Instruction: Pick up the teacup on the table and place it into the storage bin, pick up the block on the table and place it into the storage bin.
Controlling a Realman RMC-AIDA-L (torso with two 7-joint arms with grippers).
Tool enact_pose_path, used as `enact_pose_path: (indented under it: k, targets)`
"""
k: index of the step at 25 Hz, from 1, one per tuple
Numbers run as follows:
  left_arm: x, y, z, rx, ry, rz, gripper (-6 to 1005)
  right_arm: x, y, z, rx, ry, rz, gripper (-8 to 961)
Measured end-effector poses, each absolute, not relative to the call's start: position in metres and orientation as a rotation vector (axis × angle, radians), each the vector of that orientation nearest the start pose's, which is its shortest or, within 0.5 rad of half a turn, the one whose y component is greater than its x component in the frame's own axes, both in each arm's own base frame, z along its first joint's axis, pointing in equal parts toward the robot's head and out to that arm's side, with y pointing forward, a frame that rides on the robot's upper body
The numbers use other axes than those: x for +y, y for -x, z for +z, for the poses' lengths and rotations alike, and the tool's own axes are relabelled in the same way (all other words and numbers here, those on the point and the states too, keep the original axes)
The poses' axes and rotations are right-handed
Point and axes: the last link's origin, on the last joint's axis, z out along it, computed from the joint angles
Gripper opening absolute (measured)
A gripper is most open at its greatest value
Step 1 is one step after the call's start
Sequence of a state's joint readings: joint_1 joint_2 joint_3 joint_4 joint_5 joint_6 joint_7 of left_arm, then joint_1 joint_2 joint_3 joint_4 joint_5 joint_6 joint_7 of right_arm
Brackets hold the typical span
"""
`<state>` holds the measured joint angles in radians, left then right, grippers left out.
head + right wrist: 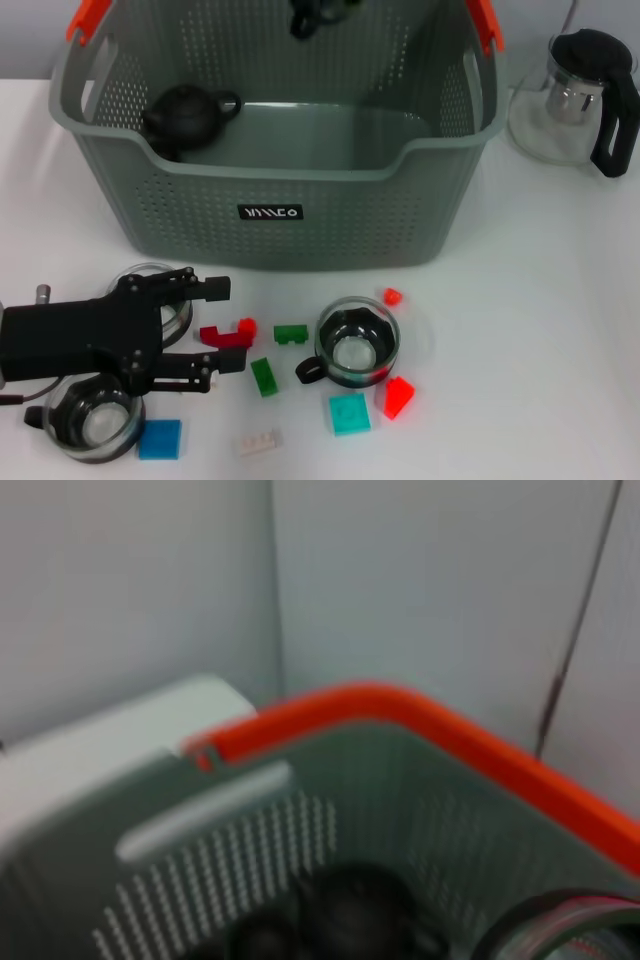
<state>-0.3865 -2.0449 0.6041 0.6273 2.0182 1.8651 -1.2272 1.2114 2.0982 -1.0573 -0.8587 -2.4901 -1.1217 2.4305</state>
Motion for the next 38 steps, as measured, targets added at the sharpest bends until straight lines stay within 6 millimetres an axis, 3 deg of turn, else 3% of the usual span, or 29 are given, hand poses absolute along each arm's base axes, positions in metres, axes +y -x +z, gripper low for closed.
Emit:
enact_pose_path:
  k: [6, 12, 19, 33, 38]
  targets:
    - [0.258, 0.292, 0.020, -0.565, 2.806, -0.906, 872, 0.476, -0.036, -0.066, 0.605, 2.557, -0.064, 52]
    - [0.257, 0.292, 0.018, -0.578, 2.805, -0.914, 873, 0.477, -0.061, -0.084, 0.638, 2.512, -0.112, 53]
    - [0.257, 0.291, 0.016, -0.578, 2.807, -0.918, 872, 0.472, -0.078, -0.091, 0.676, 2.514, -0.134, 53]
    - [0.258, 0.291, 0.015, -0.581, 2.803, -0.914, 873, 0.472, -0.078, -0.089, 0.674, 2.528, -0.149, 52]
    - [0.259, 0.292, 0.014, -0.586, 2.792, -0.907, 873, 0.473, -0.075, -0.088, 0.666, 2.526, -0.140, 144]
